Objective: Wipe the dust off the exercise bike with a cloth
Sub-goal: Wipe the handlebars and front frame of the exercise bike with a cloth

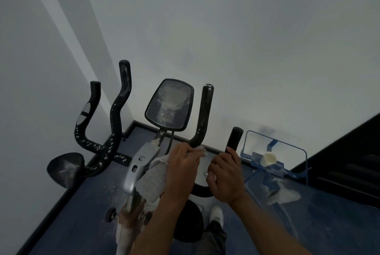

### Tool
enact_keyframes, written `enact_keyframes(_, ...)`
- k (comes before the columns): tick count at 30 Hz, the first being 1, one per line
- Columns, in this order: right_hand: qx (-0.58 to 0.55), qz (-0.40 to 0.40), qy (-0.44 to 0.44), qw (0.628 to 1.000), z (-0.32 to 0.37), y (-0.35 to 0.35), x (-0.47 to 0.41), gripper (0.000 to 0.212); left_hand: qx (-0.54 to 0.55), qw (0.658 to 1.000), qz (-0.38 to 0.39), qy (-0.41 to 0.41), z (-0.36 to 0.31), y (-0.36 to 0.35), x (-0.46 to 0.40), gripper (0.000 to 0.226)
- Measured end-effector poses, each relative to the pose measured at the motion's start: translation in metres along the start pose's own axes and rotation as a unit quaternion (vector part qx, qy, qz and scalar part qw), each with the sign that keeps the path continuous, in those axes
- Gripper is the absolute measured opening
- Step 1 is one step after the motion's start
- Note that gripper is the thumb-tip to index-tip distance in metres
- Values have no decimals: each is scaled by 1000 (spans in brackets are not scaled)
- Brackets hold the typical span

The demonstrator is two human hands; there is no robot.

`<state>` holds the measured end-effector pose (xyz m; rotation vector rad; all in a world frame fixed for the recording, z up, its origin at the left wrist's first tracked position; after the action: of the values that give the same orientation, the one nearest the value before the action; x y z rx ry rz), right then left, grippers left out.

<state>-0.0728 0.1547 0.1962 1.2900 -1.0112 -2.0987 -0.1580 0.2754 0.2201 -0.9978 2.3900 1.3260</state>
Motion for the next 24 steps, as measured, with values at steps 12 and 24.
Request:
enact_keyframes(12,-9,-8,9,1000,-1,-1,0,18,136,985,-8,110,28,24,-35,16)
enact_keyframes(24,-13,-1,8,1000,-1,-2,-1,18,190,961,29,200,40,16,-64,26)
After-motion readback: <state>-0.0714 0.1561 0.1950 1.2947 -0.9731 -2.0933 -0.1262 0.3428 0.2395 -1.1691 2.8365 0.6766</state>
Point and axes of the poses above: each hand's wrist, its own x-axis away from the middle knuckle, its own y-axis out of the back of the hand, z = x × y, the point moved 6 cm from there along -x, towards the middle knuckle, and after that the axes turned 2 degrees about z, right-handed, at the moved point
